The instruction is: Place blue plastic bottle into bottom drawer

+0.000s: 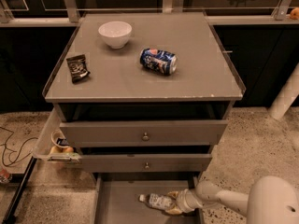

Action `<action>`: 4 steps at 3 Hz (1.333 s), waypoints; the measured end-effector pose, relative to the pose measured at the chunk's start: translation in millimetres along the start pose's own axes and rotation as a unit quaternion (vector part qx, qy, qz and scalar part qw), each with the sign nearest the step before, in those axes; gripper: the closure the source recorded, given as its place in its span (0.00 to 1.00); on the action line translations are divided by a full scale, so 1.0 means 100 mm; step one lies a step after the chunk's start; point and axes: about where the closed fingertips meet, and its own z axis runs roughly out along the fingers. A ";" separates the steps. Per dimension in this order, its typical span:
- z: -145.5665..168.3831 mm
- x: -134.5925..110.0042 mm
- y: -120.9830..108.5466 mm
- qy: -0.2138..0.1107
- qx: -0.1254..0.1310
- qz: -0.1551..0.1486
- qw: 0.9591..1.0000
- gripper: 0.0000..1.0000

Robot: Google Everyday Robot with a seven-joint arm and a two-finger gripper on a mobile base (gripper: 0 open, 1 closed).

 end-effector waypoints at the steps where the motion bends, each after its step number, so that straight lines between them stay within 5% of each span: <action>1: 0.14 0.12 -0.03 0.014 0.006 0.011 1.000 1.00; 4: 0.14 0.12 -0.03 0.014 0.006 0.012 1.000 0.34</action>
Offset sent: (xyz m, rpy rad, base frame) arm 0.0020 -0.0014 -0.0171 -0.0233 0.0112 -0.0219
